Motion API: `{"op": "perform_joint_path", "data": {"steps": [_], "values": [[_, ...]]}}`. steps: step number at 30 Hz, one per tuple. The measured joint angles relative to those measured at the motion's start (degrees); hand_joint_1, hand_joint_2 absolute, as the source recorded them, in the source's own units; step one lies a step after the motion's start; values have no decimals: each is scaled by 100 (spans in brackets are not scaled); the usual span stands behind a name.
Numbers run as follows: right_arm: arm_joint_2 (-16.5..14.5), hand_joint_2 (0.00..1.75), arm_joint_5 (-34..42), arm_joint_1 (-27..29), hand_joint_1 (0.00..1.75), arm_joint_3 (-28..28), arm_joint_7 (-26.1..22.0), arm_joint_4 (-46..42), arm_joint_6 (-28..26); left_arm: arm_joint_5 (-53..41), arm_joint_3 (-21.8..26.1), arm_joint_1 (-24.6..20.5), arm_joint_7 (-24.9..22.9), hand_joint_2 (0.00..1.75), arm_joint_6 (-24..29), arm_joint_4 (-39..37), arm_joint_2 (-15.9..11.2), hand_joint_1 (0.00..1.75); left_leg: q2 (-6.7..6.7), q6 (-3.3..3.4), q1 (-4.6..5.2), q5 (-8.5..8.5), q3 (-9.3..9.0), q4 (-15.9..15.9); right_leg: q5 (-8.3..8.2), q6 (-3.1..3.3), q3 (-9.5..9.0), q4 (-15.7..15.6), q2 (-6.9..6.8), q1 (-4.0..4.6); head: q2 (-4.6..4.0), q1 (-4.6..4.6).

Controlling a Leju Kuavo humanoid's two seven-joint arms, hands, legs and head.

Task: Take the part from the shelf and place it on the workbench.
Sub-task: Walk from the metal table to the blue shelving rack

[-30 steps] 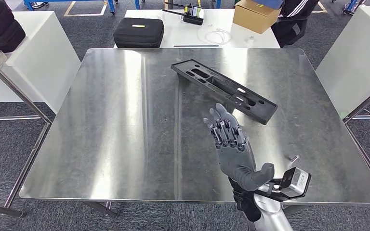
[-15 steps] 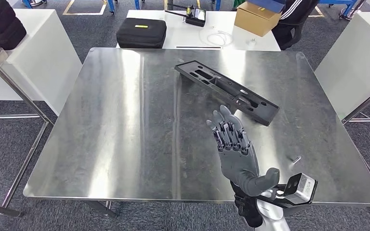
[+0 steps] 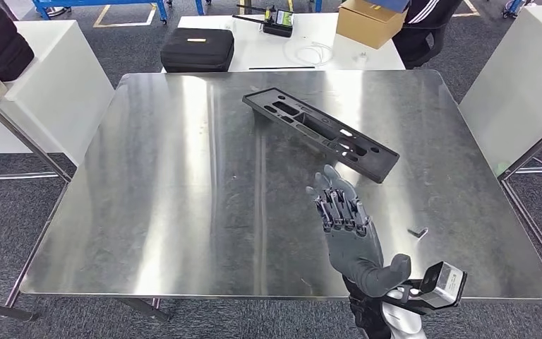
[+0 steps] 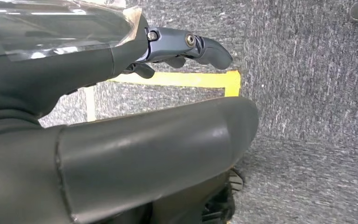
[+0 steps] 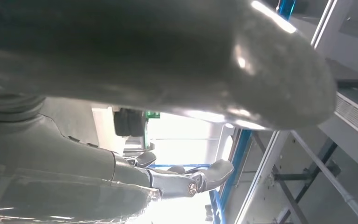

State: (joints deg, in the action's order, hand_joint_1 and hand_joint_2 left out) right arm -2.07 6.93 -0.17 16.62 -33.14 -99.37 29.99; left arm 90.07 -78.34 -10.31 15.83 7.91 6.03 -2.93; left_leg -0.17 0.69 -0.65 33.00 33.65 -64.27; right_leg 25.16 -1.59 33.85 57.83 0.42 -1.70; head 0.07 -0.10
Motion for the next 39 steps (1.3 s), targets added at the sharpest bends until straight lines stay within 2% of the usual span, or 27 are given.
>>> {"op": "perform_joint_path", "data": {"steps": [2,3,4,5,7,8,9,11,13,15,17,18,19,20,22,23,24,25,27,29,30,31,33,34,36,39], "values": [[3,0,-8,15,0,-4,7,-1,0,0,0,35,1,0,-1,0,8,0,0,-20,-1,340,393,-792,-1,30,12,1,-6,13,0,0],[7,0,-9,26,0,-6,7,0,0,0,0,55,2,0,-1,0,9,0,0,-20,-2,383,514,-1018,-1,31,16,1,-6,17,0,-1],[12,0,-9,34,0,-8,7,1,0,0,0,70,2,0,-2,0,10,0,0,-13,-3,310,525,-1022,-1,31,14,2,-6,19,0,0],[15,0,-9,39,0,-10,7,1,0,0,0,77,2,0,-2,0,11,0,1,-1,-5,135,412,-781,-2,30,6,2,-5,18,0,0],[19,0,-9,39,0,-13,7,0,0,0,0,74,2,0,-2,0,12,0,0,27,-6,-257,-5,48,-6,19,-11,9,-4,31,0,1],[20,0,-9,38,0,-15,7,-1,0,0,0,69,2,0,-2,0,13,0,-2,39,-1,-372,-164,374,-11,6,-12,12,-4,50,0,5],[20,0,-9,38,0,-17,7,-1,0,0,0,68,2,0,-2,0,15,0,-5,54,11,-419,-247,556,-21,-15,-9,11,-4,68,0,9],[22,0,-9,37,0,-19,7,-2,0,0,0,71,2,0,-3,0,17,0,-9,110,45,-446,-246,618,-55,-84,-1,-15,-3,75,0,15],[25,0,-8,39,0,-23,7,-2,0,0,0,71,2,0,-4,0,22,0,2,201,44,-505,-235,647,-15,-141,59,50,-7,63,0,15],[31,0,-6,42,0,-37,6,-2,-1,2,0,65,3,0,-5,-1,24,0,16,277,31,-560,-208,668,246,-123,276,507,-13,63,0,22],[47,0,-3,59,0,-50,4,-1,-5,5,0,67,2,0,-10,-2,24,0,22,316,49,-588,-157,664,601,-89,614,1309,-14,65,0,27],[59,0,-3,74,0,-54,3,-1,-9,7,0,71,2,0,-12,-2,27,0,24,324,60,-599,-137,662,702,-94,723,1596,-14,67,0,27],[70,0,-3,87,0,-55,2,0,-13,7,0,74,1,0,-15,-2,29,0,24,328,67,-606,-126,661,715,-116,723,1671,-14,70,0,27],[78,0,-4,96,0,-56,1,0,-17,7,0,75,1,0,-17,-2,33,0,22,325,73,-612,-125,660,639,-146,597,1489,-14,74,0,27],[84,0,-8,97,0,-56,-1,-4,-28,7,0,71,-2,0,-21,-2,40,0,18,313,82,-618,-133,658,379,-172,117,645,-17,92,0,27],[84,0,-9,95,0,-56,-3,-8,-33,7,0,68,-2,0,-22,-2,46,0,17,296,96,-620,-132,654,276,-155,-90,267,-21,109,0,26],[85,0,-10,95,0,-56,-6,-14,-37,7,0,66,-3,0,-22,-2,51,0,17,274,107,-625,-124,650,215,-126,-220,24,-25,126,0,25],[87,0,-10,97,0,-58,-9,-19,-37,7,0,66,-3,0,-22,-2,55,0,19,247,113,-633,-115,650,194,-92,-270,-77,-27,144,0,23],[93,0,-9,102,0,-61,-13,-25,-37,7,0,65,-4,0,-22,-2,57,0,21,197,112,-654,-107,658,164,-48,-264,-82,-27,157,0,21],[94,0,-9,102,0,-63,-13,-30,-37,7,0,61,-5,0,-22,-3,45,0,15,148,101,-604,-83,608,126,9,-267,-117,-31,99,0,19],[92,0,-9,100,0,-64,-13,-31,-37,7,0,59,-5,0,-22,-4,42,0,9,118,94,-500,-32,481,108,38,-269,-133,-36,68,0,16],[91,0,-10,99,0,-65,-13,-32,-37,7,0,59,-5,0,-22,-4,38,0,4,84,76,-328,76,229,94,63,-266,-144,-41,43,0,14],[90,0,-13,102,0,-67,-13,-32,-37,7,0,64,-5,0,-22,-4,44,0,2,20,39,64,389,-486,81,85,-238,-142,-51,44,0,10],[91,0,-14,103,0,-67,-13,-31,-37,7,0,66,-5,0,-22,-4,44,0,2,0,24,197,519,-777,77,88,-225,-140,-54,45,0,10],[91,0,-14,103,0,-67,-13,-30,-37,7,0,70,-5,0,-22,-4,44,0,2,-16,15,280,618,-998,69,93,-213,-138,-57,45,0,10],[91,0,-14,104,0,-67,-13,-30,-37,7,0,71,-5,0,-22,-4,44,0,2,-18,13,284,627,-1020,69,94,-212,-138,-57,46,0,10]]}}
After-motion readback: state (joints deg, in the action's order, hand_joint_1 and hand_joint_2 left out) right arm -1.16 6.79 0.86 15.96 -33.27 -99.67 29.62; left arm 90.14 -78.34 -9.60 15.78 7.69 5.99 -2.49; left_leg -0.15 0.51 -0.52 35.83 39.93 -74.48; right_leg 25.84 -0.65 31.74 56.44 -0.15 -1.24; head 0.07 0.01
